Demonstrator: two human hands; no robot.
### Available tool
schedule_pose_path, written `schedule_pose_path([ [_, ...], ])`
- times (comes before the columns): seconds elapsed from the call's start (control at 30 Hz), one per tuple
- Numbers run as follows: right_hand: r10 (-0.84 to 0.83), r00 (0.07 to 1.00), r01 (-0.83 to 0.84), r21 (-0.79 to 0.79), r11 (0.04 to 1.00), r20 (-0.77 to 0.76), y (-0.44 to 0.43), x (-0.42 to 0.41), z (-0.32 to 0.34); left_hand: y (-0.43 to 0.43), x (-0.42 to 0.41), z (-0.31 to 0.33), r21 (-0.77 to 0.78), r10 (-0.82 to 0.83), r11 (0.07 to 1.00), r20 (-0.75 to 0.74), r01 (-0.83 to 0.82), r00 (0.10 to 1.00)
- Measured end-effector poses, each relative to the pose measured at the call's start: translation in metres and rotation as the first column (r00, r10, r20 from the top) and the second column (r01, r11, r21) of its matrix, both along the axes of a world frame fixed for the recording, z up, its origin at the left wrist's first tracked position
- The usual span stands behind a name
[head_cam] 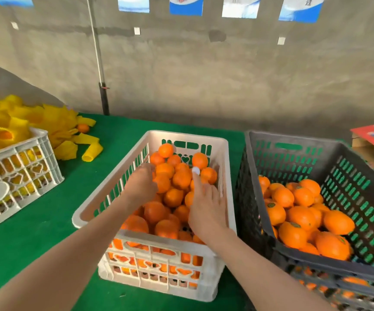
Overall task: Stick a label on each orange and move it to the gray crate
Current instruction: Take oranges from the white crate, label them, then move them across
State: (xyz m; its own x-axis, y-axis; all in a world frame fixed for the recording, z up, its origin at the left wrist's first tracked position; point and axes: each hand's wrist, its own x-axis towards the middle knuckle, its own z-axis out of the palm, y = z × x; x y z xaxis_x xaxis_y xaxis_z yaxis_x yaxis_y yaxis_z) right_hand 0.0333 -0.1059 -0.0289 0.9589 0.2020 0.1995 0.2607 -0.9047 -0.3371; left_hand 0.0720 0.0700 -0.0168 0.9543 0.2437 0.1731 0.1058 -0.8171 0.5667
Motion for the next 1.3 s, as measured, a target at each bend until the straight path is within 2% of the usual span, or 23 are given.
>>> schedule_pose_path([
  [0.07,-0.021,0.998,0.021,-0.002,1.0,-0.06,-0.001,0.003,-0.008,0.001,0.032,-0.008,0.148,-0.05,0.986,-0.152,0.073,0.987],
  [0.13,-0.036,0.998,0.036,0.0,0.999,-0.056,-0.003,0.007,-0.011,-0.003,0.058,-0.019,0.242,-0.076,0.96,-0.252,0.139,0.965],
  [0.27,-0.032,0.999,0.034,0.054,0.998,-0.042,-0.003,0.012,-0.015,0.002,0.098,-0.054,0.412,0.081,0.904,-0.426,0.113,0.901],
  [0.33,-0.026,0.999,0.029,0.065,0.997,-0.04,-0.003,0.013,-0.016,0.009,0.109,-0.068,0.445,0.117,0.89,-0.428,0.097,0.896],
  [0.47,-0.004,1.0,0.002,0.098,0.995,0.014,-0.003,0.014,-0.016,0.01,0.108,-0.069,0.393,0.127,0.919,-0.359,0.026,0.925],
  [0.53,0.011,0.998,-0.021,0.149,0.989,0.063,-0.003,0.012,-0.015,0.004,0.099,-0.057,0.298,0.069,0.954,-0.295,0.023,0.953],
  [0.57,0.02,0.995,-0.038,0.185,0.982,0.096,-0.003,0.011,-0.015,0.001,0.092,-0.048,0.183,0.025,0.983,-0.252,0.022,0.967],
  [0.63,0.027,0.983,-0.077,0.272,0.959,0.184,-0.004,0.008,-0.011,-0.004,0.075,-0.026,-0.201,-0.058,0.979,-0.179,0.021,0.982],
  [0.67,0.027,0.973,-0.103,0.325,0.94,0.23,-0.005,0.006,-0.008,-0.006,0.064,-0.014,-0.467,-0.115,0.884,-0.165,0.025,0.98],
  [0.7,0.025,0.964,-0.132,0.389,0.912,0.266,-0.006,0.003,-0.004,-0.01,0.051,-0.003,-0.707,-0.195,0.706,-0.135,0.043,0.972],
  [0.73,0.019,0.957,-0.157,0.46,0.874,0.29,-0.006,-0.001,0.002,-0.014,0.037,0.007,-0.848,-0.268,0.524,-0.082,0.074,0.96],
  [0.77,0.008,0.952,-0.176,0.528,0.83,0.305,-0.008,-0.007,0.008,-0.019,0.022,0.013,-0.914,-0.323,0.392,-0.026,0.108,0.946],
  [0.83,-0.024,0.946,-0.2,0.639,0.743,0.324,-0.012,-0.021,0.022,-0.03,-0.008,0.023,-0.962,-0.397,0.223,0.061,0.16,0.916],
  [0.93,-0.025,0.961,-0.198,0.749,0.632,0.275,-0.031,-0.045,0.042,-0.048,-0.045,0.033,-0.99,-0.451,0.005,0.125,0.143,0.884],
  [1.0,0.022,0.979,-0.175,0.786,0.593,0.201,-0.051,-0.06,0.054,-0.063,-0.066,0.041,-0.992,-0.456,-0.072,0.129,0.108,0.88],
  [1.13,0.156,0.985,-0.154,0.782,0.604,0.073,-0.092,-0.088,0.073,-0.099,-0.099,0.053,-0.997,-0.471,-0.043,0.073,0.06,0.879],
  [1.3,0.226,0.973,-0.203,0.65,0.732,0.05,-0.126,-0.113,0.084,-0.139,-0.124,0.055,-0.993,-0.471,0.062,0.061,0.101,0.88],
])
